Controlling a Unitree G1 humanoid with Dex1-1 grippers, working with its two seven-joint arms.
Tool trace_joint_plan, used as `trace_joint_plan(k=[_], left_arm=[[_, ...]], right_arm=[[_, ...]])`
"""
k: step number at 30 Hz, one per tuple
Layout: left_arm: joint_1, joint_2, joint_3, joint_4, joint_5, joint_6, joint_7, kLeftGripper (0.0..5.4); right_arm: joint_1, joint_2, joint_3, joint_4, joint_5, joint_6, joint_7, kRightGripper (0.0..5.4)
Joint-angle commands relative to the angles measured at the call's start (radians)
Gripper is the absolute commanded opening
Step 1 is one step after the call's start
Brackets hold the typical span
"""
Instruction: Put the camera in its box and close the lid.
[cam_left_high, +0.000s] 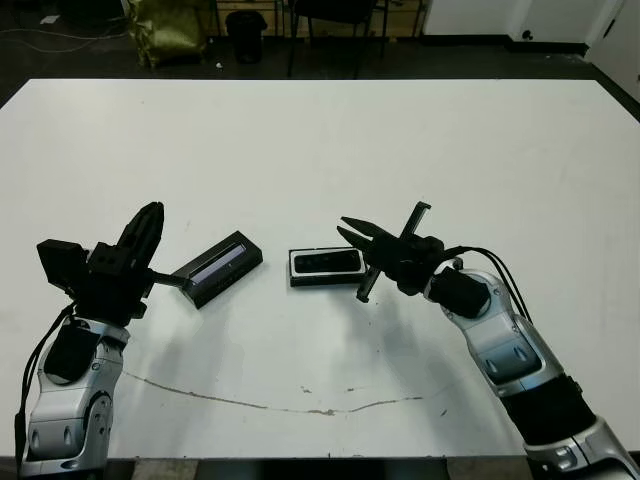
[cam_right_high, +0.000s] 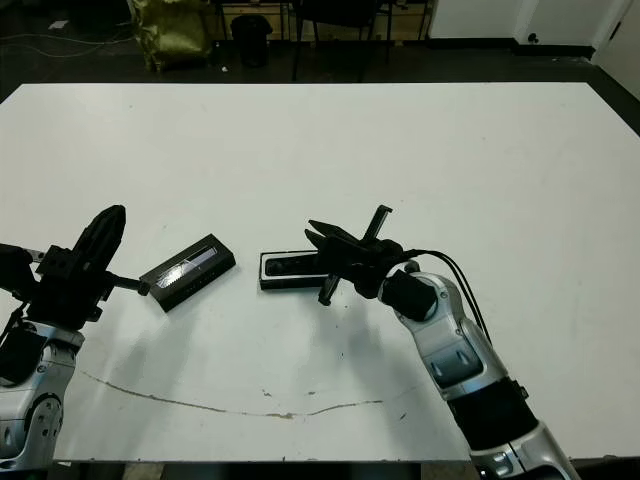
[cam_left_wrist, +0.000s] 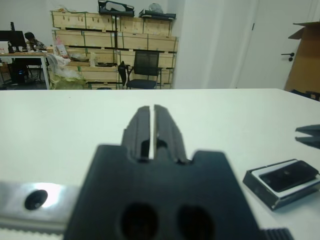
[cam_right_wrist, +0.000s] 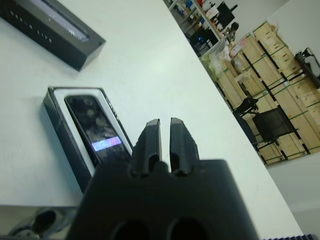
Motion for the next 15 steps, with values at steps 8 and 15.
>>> trace_joint_plan(k=[8,15], left_arm=[[0.006,0.007,-0.001,0.003,0.007,0.016,0.005,0.00],[0.004,0.008,0.002,0.012,0.003,0.008,-0.003,0.00]], right_arm=[[0.030,-0.026,0.033,-0.001,-0.013,0.088,0.050,0.01],[0.090,-0.047,0.045,-0.055,0.009,0.137,0.105,0.01]])
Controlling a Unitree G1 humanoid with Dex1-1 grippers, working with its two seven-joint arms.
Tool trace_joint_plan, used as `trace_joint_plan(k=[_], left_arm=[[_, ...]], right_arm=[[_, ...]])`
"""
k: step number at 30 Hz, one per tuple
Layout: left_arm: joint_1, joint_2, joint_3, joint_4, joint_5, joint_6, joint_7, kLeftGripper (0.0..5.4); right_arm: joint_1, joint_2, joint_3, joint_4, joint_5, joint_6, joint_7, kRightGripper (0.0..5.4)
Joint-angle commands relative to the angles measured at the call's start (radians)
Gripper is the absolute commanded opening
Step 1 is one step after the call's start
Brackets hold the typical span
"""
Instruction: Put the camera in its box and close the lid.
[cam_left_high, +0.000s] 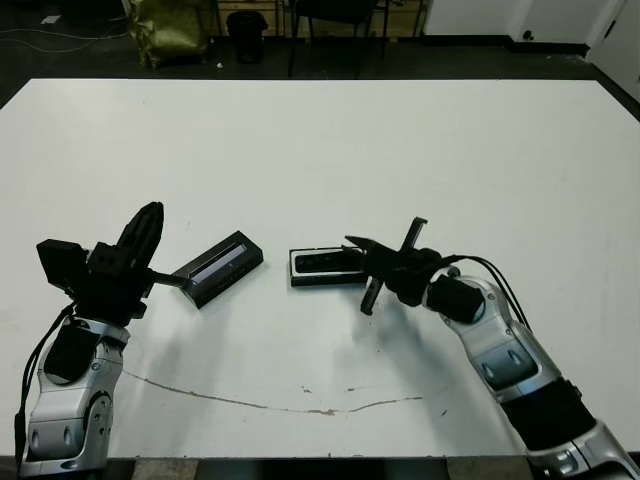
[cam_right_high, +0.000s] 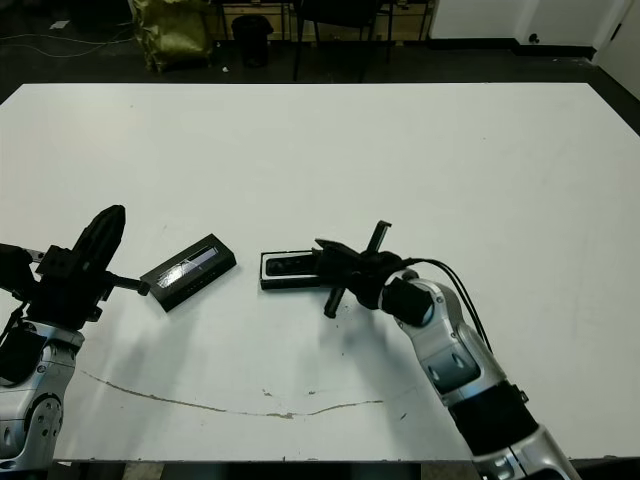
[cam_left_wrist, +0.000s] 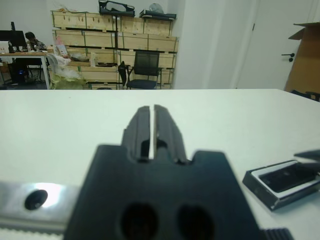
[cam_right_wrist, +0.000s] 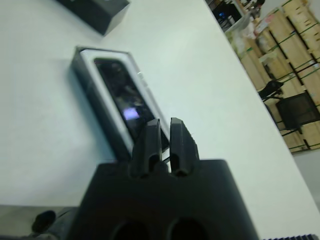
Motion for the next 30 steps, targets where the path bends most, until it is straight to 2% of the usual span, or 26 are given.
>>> trace_joint_plan(k=[1,4,7,11,15,17,23,26,28,30], left_arm=[[0.004,0.008,0.002,0.011,0.005,0.013,0.000,0.00],[0.003,0.007,0.004,0.015,-0.005,0.013,-0.007,0.00],[0.005,0.006,0.002,0.006,-0.004,0.025,0.002,0.00],[0.005,0.006,0.004,0.004,-0.011,0.029,-0.001,0.00],[0.005,0.008,0.002,0.007,0.003,0.018,0.001,0.00],[0.006,0.008,0.001,0.009,0.011,0.011,0.002,0.00],[0.003,0.007,0.006,0.020,-0.002,-0.003,-0.013,0.00],[0.007,0.009,0.006,0.009,0.005,0.001,-0.006,0.00],[0.008,0.011,0.008,0.007,0.004,0.003,-0.007,0.00],[0.010,0.014,0.011,0.004,0.004,0.003,-0.009,0.00]], right_arm=[[0.042,-0.024,0.011,-0.045,0.013,0.090,0.056,0.01],[0.066,-0.033,0.012,-0.075,0.028,0.135,0.079,0.01],[0.085,-0.045,0.016,-0.080,0.035,0.149,0.083,0.01],[0.089,-0.049,0.023,-0.086,0.024,0.201,0.080,0.01],[0.092,-0.048,0.006,-0.092,0.039,0.204,0.067,0.01],[0.094,-0.040,-0.023,-0.092,0.068,0.177,0.051,0.01],[0.088,-0.004,-0.158,-0.156,0.225,0.181,0.025,0.01],[0.093,0.034,-0.274,-0.200,0.362,0.167,0.001,0.01],[0.103,0.053,-0.341,-0.257,0.421,0.190,-0.041,0.01],[0.120,0.066,-0.398,-0.303,0.463,0.182,-0.083,0.01]])
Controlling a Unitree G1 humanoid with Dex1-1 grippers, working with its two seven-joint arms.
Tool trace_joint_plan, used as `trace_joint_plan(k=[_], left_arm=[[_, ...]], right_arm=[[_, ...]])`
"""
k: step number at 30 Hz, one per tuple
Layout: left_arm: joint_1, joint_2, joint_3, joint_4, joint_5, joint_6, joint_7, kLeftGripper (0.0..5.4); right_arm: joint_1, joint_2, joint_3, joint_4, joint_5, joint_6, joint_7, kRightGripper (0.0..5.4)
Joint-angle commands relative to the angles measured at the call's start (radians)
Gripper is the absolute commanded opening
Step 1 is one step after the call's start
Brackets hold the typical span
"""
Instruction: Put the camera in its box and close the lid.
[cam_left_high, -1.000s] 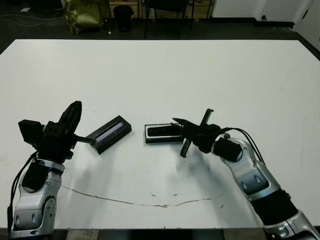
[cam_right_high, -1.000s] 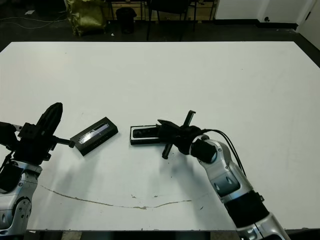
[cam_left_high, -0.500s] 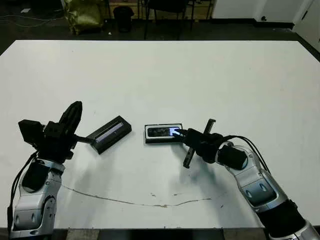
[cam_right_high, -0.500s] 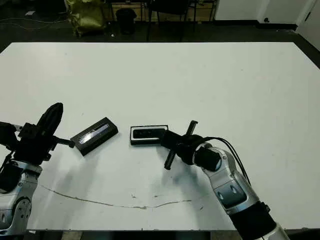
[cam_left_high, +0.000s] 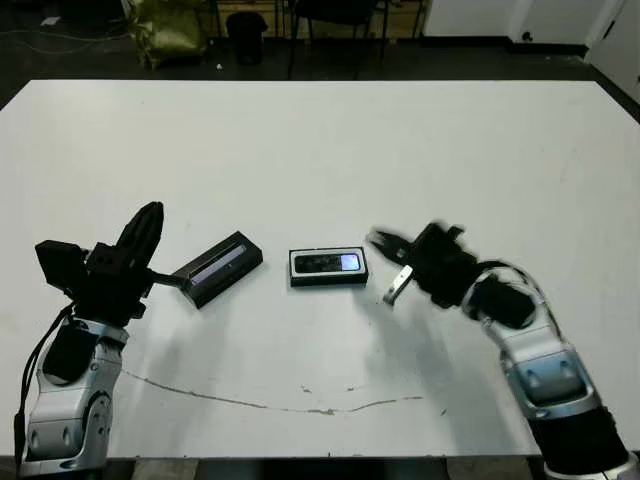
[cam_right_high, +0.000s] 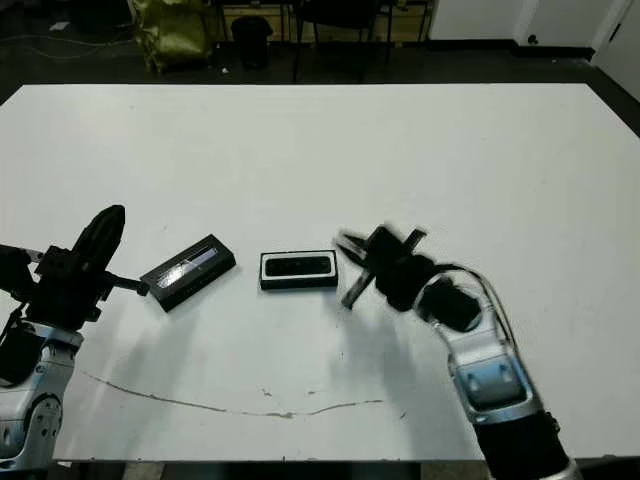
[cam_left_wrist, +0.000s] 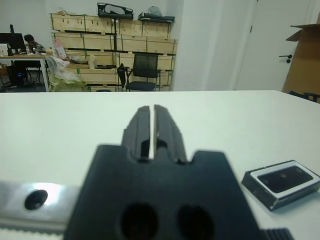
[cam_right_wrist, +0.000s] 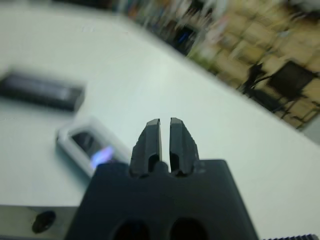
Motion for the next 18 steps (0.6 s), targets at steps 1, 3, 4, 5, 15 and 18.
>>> trace_joint_plan(k=[1,3,4,5,15,18], left_arm=[[0.010,0.014,0.006,0.002,0.002,0.013,-0.003,0.00],[0.010,0.018,0.010,0.000,-0.008,0.020,-0.012,0.00],[0.010,0.024,0.011,-0.003,-0.010,0.026,-0.015,0.00],[0.011,0.031,0.013,-0.006,-0.008,0.031,-0.017,0.00],[0.059,0.136,-0.001,-0.079,0.018,0.155,-0.056,0.00],[0.080,0.157,-0.014,-0.123,0.039,0.221,-0.046,0.00]], right_arm=[[0.043,0.015,-0.096,-0.064,0.064,0.005,-0.065,0.01],[0.074,0.017,-0.136,-0.099,0.084,-0.015,-0.099,0.01],[0.090,0.015,-0.149,-0.111,0.085,-0.030,-0.113,0.01],[0.106,0.014,-0.161,-0.115,0.093,-0.049,-0.118,0.01],[0.267,0.087,-0.190,-0.135,0.134,-0.113,-0.222,0.01],[0.300,0.109,-0.184,-0.122,0.136,-0.136,-0.240,0.01]])
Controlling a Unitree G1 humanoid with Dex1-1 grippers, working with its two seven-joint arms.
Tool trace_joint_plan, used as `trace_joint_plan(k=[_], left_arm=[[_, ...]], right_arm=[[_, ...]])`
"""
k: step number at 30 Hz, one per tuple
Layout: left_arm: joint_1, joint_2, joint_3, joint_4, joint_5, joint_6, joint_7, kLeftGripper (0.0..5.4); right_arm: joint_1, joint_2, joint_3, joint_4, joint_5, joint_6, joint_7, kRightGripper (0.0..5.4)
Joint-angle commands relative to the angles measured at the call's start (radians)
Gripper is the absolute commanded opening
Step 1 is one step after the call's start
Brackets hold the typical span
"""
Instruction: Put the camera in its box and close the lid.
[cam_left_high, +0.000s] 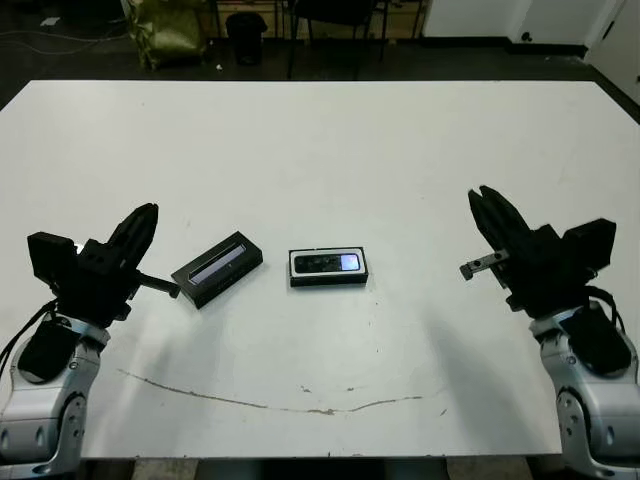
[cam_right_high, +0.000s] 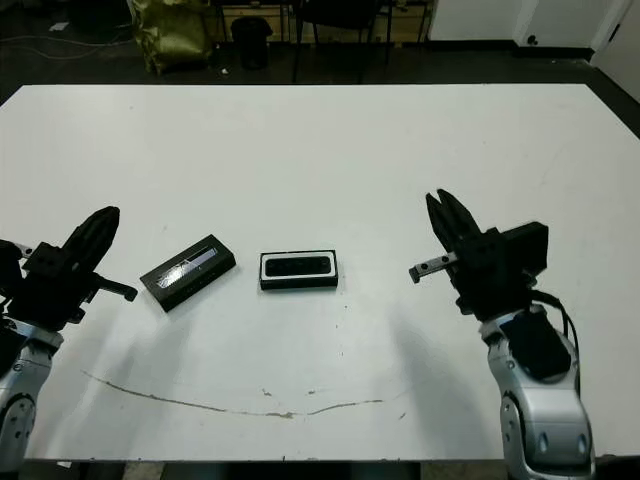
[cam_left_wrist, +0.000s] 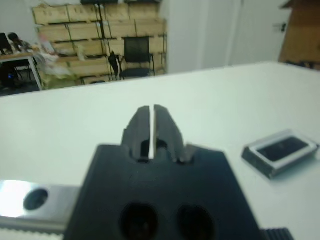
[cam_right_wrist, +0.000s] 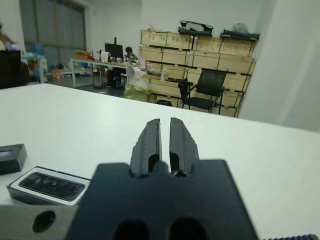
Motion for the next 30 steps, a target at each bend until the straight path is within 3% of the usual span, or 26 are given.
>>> trace_joint_plan(k=[1,8,12,23,30], left_arm=[[0.034,0.029,-0.020,-0.035,0.016,0.076,-0.002,0.00],[0.059,0.019,-0.020,-0.178,-0.047,0.349,0.073,0.00],[0.068,0.042,-0.038,-0.214,-0.030,0.380,0.071,0.22],[0.096,0.139,-0.161,-0.202,0.157,0.254,-0.017,2.81],[0.085,0.148,-0.162,-0.158,0.160,0.214,-0.077,4.46]], right_arm=[[0.044,0.022,0.005,0.025,0.012,-0.021,-0.019,0.01],[0.077,0.040,0.023,0.035,0.010,-0.029,-0.040,0.01],[0.076,0.040,0.028,0.027,0.011,-0.019,-0.048,0.00],[0.076,0.035,0.039,0.018,0.023,0.012,-0.063,0.00],[0.087,0.035,0.052,-0.009,0.017,0.052,-0.086,0.00]])
